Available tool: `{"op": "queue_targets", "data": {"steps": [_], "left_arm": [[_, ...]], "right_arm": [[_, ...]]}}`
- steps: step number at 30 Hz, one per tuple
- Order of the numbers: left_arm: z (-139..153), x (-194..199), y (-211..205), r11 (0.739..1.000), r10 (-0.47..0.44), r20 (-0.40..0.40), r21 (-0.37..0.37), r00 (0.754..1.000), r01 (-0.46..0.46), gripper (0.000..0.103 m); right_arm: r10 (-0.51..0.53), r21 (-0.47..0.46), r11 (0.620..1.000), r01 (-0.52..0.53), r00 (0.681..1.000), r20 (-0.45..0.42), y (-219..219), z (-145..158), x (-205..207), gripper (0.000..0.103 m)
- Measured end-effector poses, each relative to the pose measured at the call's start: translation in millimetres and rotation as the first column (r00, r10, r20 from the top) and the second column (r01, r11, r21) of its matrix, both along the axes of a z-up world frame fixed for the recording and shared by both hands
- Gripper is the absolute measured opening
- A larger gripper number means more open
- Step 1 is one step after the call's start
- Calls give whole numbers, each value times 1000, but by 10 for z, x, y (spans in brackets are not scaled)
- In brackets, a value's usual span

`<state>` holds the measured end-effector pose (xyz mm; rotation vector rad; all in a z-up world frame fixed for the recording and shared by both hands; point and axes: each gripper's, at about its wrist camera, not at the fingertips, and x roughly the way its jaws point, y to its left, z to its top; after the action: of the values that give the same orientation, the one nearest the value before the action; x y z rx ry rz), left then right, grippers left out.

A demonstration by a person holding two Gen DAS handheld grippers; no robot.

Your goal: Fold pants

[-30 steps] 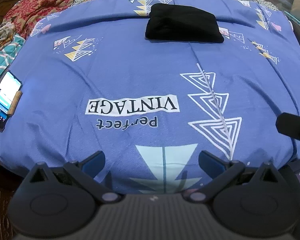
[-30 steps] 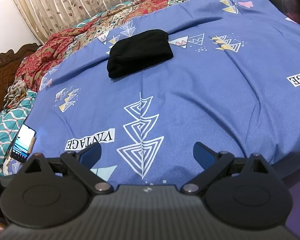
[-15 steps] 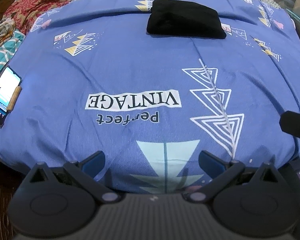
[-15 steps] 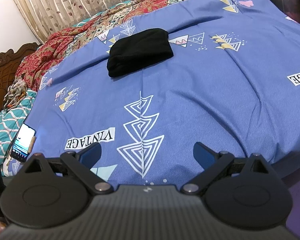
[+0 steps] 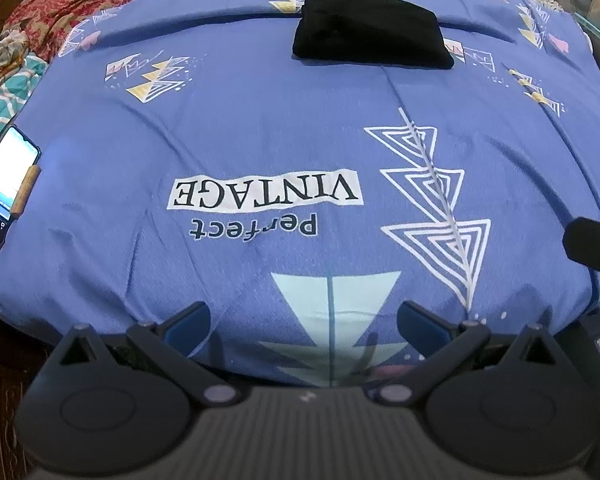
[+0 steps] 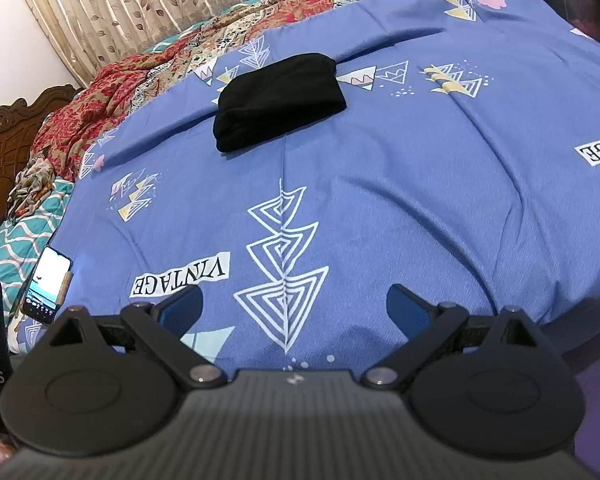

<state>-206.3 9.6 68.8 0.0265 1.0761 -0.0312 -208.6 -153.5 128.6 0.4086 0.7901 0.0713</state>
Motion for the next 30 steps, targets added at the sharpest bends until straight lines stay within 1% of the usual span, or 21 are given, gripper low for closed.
{"op": "queue_targets", "data": {"steps": [20,22,27,30], "left_arm": [[10,-3,-10,1000,-12,6,-1,1000,12,103],[36,-13,-11,1000,-13,21,-4,1000,13,103],[197,-16,-21,1000,-7,105,28,994,4,103],[315,46,2,1000,3,132,8,991,-4,103]], "right_arm": [[0,-1,1000,0,1000,0,-6,4,3,100],[0,-2,1000,0,1000,3,-9,10,-2,100],[-12,-29,1000,13,999,45,-29,90,-18,100],[-18,-57,998,23,996,84,-38,165,-8,100]]}}
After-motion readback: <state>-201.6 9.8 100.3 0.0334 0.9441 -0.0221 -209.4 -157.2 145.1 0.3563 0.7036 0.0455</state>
